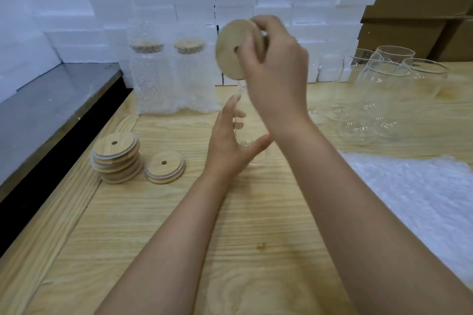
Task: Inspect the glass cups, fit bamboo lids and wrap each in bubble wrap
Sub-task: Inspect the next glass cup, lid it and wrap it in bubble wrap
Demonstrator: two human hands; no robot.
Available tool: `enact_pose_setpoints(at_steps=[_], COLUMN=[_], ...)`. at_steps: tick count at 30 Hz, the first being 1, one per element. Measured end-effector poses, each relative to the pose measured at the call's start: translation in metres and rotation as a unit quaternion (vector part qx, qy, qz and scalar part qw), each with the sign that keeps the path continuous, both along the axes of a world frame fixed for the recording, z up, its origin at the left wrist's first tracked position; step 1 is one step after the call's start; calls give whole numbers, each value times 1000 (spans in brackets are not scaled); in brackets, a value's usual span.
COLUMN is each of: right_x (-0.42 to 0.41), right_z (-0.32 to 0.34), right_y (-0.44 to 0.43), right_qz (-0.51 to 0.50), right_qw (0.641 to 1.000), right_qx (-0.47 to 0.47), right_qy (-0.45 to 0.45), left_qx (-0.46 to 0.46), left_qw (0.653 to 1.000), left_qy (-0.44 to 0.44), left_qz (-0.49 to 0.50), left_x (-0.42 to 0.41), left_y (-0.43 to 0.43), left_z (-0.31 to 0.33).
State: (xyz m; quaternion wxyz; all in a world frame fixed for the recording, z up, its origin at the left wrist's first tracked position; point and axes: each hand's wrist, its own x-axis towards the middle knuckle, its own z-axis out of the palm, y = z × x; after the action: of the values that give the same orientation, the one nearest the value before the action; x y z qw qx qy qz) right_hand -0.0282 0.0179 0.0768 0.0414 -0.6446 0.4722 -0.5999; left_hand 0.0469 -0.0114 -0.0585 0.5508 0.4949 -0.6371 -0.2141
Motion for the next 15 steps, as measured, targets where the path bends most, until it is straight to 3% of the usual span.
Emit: enact_pose_setpoints(at_steps=[7,12,15], right_x=[-33,-29,-29], right_z=[-15,-20,-21], right_y=[-24,-32,-34], right_qz=[17,37,55], right_qw=[978,968,940], right_qx=[141,178,218], right_qy=[-152,-174,-257], left_qx=[5,3,0], left_qw=[999,999,999], left_qy=[17,24,26], left_qz=[-28,-32,-36], left_x=[2,1,1], left_y=[5,6,7], left_z=[2,3,3])
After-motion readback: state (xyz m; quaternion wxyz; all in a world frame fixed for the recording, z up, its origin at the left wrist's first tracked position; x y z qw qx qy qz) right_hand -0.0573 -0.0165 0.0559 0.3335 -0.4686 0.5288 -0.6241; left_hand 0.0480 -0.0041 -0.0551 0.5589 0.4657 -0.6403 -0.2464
